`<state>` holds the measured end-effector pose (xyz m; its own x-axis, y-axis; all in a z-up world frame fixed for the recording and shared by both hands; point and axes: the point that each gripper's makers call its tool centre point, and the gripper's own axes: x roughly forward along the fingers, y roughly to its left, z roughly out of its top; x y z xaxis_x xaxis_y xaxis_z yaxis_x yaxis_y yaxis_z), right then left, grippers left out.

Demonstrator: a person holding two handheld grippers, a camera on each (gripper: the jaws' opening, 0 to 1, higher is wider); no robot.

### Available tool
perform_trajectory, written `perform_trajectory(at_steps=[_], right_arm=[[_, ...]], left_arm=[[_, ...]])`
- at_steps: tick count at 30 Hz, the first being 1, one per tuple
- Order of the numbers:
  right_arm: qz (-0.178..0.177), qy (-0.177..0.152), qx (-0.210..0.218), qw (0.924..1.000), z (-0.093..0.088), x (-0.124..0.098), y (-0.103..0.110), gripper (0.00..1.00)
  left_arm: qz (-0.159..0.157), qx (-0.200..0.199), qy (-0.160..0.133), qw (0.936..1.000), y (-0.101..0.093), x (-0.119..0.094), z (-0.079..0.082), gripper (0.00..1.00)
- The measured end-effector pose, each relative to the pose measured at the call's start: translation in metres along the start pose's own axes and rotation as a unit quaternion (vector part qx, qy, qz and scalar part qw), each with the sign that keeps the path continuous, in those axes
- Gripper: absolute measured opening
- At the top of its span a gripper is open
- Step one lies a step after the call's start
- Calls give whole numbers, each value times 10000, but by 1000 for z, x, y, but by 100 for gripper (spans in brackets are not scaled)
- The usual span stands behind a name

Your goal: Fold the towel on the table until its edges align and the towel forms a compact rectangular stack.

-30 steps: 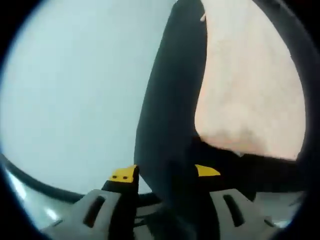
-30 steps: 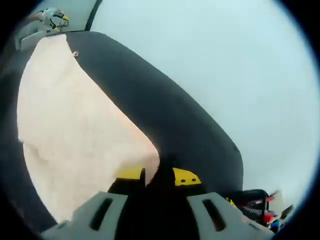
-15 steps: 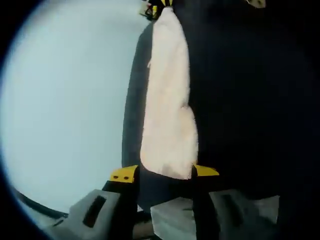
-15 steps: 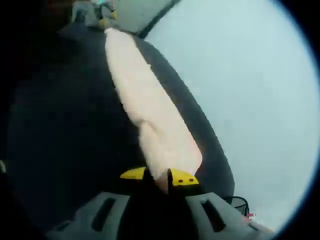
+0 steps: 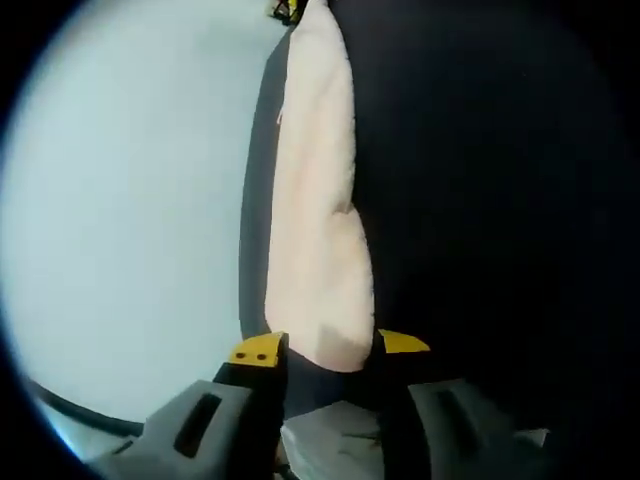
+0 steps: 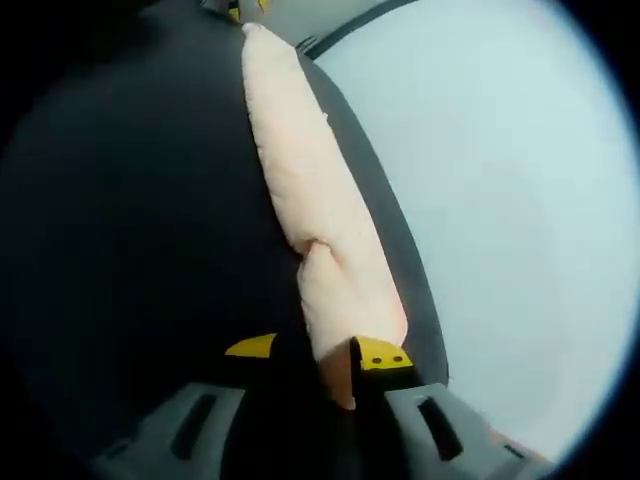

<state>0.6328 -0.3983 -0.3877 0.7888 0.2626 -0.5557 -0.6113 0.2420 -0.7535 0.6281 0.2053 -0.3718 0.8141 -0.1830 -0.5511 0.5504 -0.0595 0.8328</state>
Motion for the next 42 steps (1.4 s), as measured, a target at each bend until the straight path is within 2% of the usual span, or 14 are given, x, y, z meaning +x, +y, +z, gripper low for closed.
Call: perform_trajectory(at_steps=[4, 11, 12, 13, 15, 18, 22, 27, 31, 35, 38, 40, 41, 42], right_arm=[[-125, 87, -132, 9998, -6, 3, -8, 25], [-429, -75, -269, 9987, 3, 6, -13, 25], [-437, -31, -284, 9986, -1, 10, -14, 22], [-437, 98, -359, 9984, -7, 12, -13, 8], [-372, 70, -513, 9980, -6, 12, -9, 2], [-320, 79, -485, 9983, 2, 2, 0, 1], [-293, 150, -371, 9988, -7, -10, 1, 1], [-277, -7, -220, 9994, -6, -21, 0, 1], [-206, 37, -292, 9994, -5, -16, 6, 2], [175, -143, 360, 9991, -3, -16, 20, 12], [194, -420, 1213, 9915, 0, -25, 12, 22], [109, -504, 1560, 9864, 1, -33, 2, 21], [131, -625, 1917, 9794, 3, -39, -3, 22], [94, -655, 2254, 9720, -7, -42, -12, 23]], left_arm=[[-26, -113, -165, 9998, 3, -4, 15, 32], [-106, 132, -82, 9998, -6, 15, -4, 25], [-65, 135, -96, 9998, -5, 17, -4, 23], [-53, 139, -64, 9999, -7, 17, -1, 18], [-5, 319, 120, 9994, -10, 18, -4, 1], [-140, 841, 63, 9963, -23, 10, -1, 0], [-325, 168, -51, 9993, -23, 14, -9, 0], [-255, 314, -81, 9991, -11, 9, -7, 0], [-367, 295, -52, 9989, -17, 9, -7, 0], [-417, 650, -164, 9969, -26, 1, -4, 15], [-308, -11, -92, 9995, -14, -13, -12, 16], [-251, -696, -307, 9968, 1, -25, -13, 22], [-273, -1339, -336, 9900, 12, -33, -18, 25], [-337, -1969, -109, 9798, 19, -38, -29, 29]])
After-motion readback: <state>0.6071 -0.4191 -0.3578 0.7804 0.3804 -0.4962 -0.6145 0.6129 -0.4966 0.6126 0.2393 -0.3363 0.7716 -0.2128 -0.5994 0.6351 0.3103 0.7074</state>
